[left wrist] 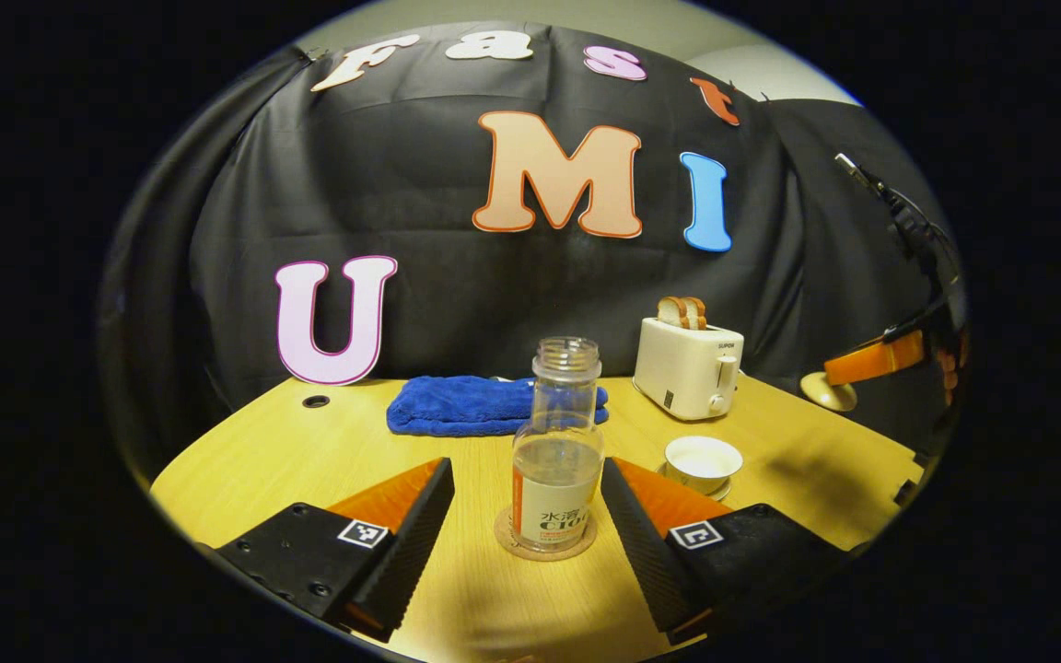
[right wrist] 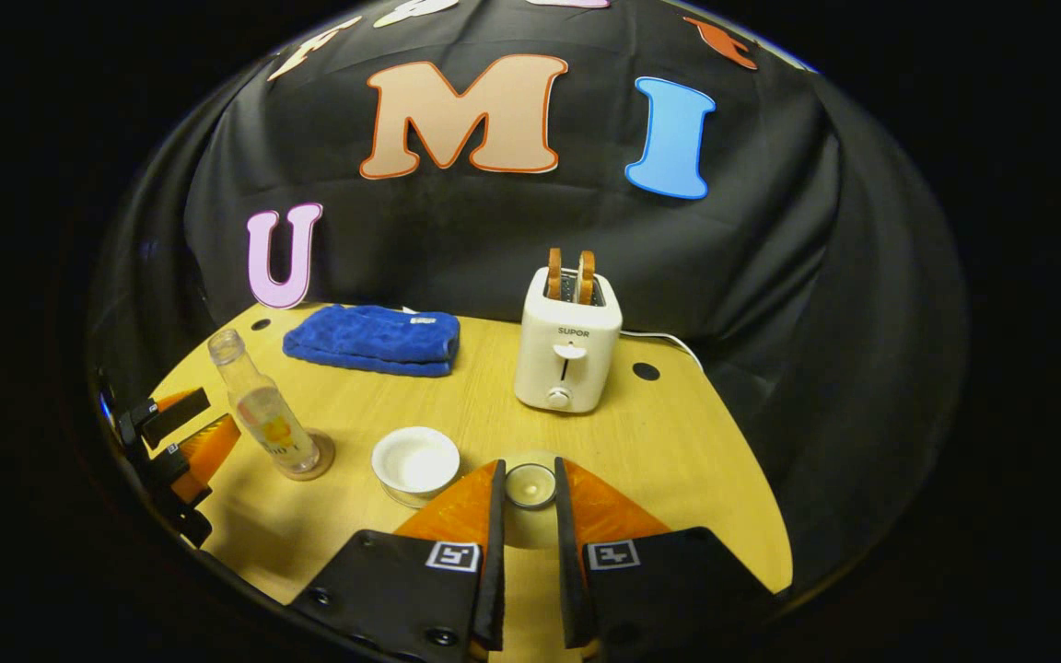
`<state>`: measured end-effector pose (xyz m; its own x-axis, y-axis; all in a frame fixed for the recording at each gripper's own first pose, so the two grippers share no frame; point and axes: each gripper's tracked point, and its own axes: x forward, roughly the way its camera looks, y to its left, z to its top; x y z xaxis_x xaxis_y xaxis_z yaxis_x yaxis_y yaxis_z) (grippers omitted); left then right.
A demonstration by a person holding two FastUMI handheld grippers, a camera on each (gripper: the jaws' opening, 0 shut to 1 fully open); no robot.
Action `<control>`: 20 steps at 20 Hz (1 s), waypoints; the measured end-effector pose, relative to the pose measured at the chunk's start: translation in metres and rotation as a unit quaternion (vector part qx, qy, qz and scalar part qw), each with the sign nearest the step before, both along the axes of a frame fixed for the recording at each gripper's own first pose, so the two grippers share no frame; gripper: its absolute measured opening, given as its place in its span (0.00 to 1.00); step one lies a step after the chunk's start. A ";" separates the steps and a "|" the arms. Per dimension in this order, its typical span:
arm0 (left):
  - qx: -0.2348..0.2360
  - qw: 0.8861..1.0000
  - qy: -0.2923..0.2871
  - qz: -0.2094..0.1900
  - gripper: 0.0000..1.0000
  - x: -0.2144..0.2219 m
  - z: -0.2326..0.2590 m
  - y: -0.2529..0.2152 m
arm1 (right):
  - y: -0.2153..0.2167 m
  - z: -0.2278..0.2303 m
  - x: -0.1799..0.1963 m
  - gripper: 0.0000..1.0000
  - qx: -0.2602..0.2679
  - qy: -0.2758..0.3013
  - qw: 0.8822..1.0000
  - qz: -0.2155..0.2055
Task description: Open the teacup lid with one hand, grasp the water bottle and pour water into the teacup with the other hand; after pouring, place the water bottle on the coaster and then close the teacup lid.
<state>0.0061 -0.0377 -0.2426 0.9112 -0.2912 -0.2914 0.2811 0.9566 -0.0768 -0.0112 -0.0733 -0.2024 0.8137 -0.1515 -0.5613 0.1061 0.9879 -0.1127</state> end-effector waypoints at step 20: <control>0.019 0.999 0.004 -0.028 0.78 0.031 -0.041 -0.030 | 0.004 -0.014 -0.027 0.28 -0.031 0.036 0.999 -0.009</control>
